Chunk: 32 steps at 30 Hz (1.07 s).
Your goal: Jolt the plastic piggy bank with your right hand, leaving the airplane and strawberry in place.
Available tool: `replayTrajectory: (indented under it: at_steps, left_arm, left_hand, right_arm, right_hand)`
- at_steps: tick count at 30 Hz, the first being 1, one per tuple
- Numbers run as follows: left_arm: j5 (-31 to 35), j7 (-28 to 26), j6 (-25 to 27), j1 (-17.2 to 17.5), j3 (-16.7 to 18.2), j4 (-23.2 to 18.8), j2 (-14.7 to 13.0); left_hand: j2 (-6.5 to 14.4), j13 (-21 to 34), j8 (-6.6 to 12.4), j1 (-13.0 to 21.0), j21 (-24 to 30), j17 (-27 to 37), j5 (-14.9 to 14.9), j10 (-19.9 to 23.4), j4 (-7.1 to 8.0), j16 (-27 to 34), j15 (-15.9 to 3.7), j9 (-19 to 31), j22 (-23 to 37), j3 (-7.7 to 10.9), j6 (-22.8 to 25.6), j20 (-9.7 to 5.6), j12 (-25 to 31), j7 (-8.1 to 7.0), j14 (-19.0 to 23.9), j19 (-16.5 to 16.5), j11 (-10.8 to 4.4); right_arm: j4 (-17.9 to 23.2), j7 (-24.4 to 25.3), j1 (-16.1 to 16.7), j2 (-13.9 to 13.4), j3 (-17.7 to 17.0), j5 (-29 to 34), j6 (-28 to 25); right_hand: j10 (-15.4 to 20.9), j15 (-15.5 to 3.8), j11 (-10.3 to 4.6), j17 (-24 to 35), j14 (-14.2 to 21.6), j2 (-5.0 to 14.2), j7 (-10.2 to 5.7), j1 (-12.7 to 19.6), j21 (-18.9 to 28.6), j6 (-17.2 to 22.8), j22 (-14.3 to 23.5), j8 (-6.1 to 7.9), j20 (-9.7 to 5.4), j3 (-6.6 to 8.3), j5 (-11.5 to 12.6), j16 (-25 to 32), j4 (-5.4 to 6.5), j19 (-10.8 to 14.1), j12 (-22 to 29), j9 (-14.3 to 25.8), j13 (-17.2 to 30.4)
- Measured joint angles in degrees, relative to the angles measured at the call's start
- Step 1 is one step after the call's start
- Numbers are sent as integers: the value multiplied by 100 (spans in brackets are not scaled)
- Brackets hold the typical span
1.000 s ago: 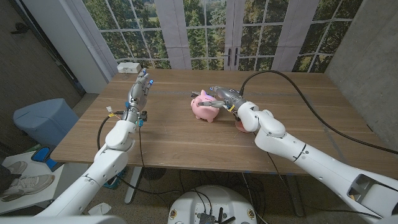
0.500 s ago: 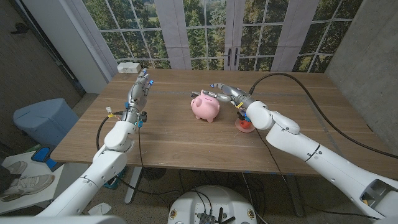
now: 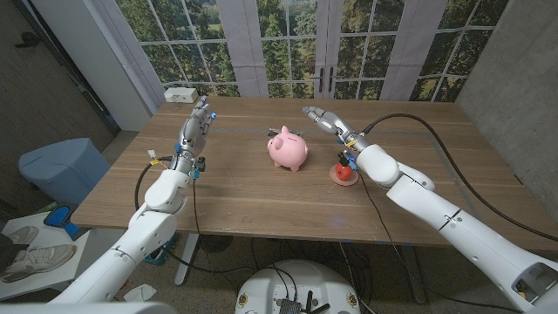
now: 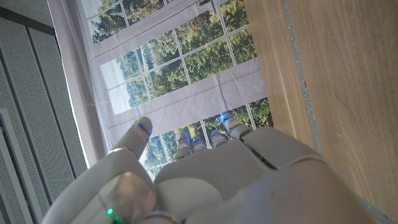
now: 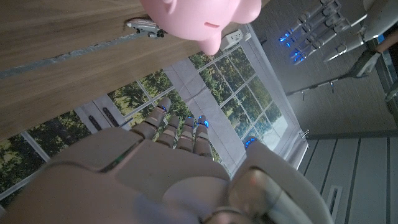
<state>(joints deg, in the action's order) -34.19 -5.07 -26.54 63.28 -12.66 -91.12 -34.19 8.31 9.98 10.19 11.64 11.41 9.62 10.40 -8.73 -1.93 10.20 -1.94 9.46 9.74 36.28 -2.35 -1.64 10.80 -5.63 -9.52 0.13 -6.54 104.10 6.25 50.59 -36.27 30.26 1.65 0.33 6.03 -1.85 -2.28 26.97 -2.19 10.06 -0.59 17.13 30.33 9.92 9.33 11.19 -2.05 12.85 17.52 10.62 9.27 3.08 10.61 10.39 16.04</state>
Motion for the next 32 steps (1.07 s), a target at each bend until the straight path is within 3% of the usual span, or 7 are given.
replayTrajectory:
  at_steps: [6,11,16,18,27,32]
  left_arm:
    - [-52,75,62,-12,2,16,-39]
    - [-101,143,135,-53,1,43,-67]
    - [-147,208,221,-77,-11,54,-84]
    - [-164,245,258,-143,-51,89,-115]
    - [-183,353,381,-265,-140,167,-155]
    - [-182,366,407,-267,-153,170,-182]
  left_hand:
    - [0,0,0,0,0,0,0,0,0,0,0,0,0,0,0,0,0,0,0,0,0]
    - [0,0,0,0,0,0,0,0,0,0,0,0,0,0,0,0,0,0,0,0,0]
    - [0,0,0,0,0,0,0,1,0,0,0,0,0,0,-12,0,1,12,0,0,0]
    - [0,0,0,0,0,0,0,1,0,0,0,0,0,0,-11,0,1,12,0,0,0]
    - [0,0,0,0,0,0,0,1,0,0,0,0,0,0,-11,0,1,11,0,0,0]
    - [0,0,0,0,0,0,0,1,0,0,0,0,0,0,-11,0,1,11,0,0,0]
  right_arm:
    - [-304,157,124,126,-213,-681,749]
    - [-509,222,228,225,-370,-1116,1131]
    - [-654,231,308,304,-484,-1185,1181]
    - [-729,247,352,353,-553,-1634,1506]
    - [-1088,374,523,634,-803,-2224,2068]
    - [-1324,485,577,847,-911,-2418,2458]
  right_hand:
    - [22,-20,23,-90,16,0,81,0,-38,19,0,0,0,154,0,2,-8,81,0,0,-84]
    - [64,11,64,-137,47,0,111,0,-68,50,0,0,0,222,-35,20,13,81,21,0,-125]
    - [94,-21,95,-175,79,-1,142,0,-89,81,1,0,10,287,-39,41,1,154,21,0,-168]
    - [94,-17,95,-192,82,-1,162,0,-106,101,1,0,10,331,-39,41,14,154,21,1,-179]
    - [143,12,393,-384,109,-2,471,-1,-242,124,1,0,-20,466,-171,41,-74,184,21,1,-337]
    - [174,-10,424,-453,135,-2,530,-1,-283,183,1,0,-12,528,-205,41,-136,191,43,1,-381]
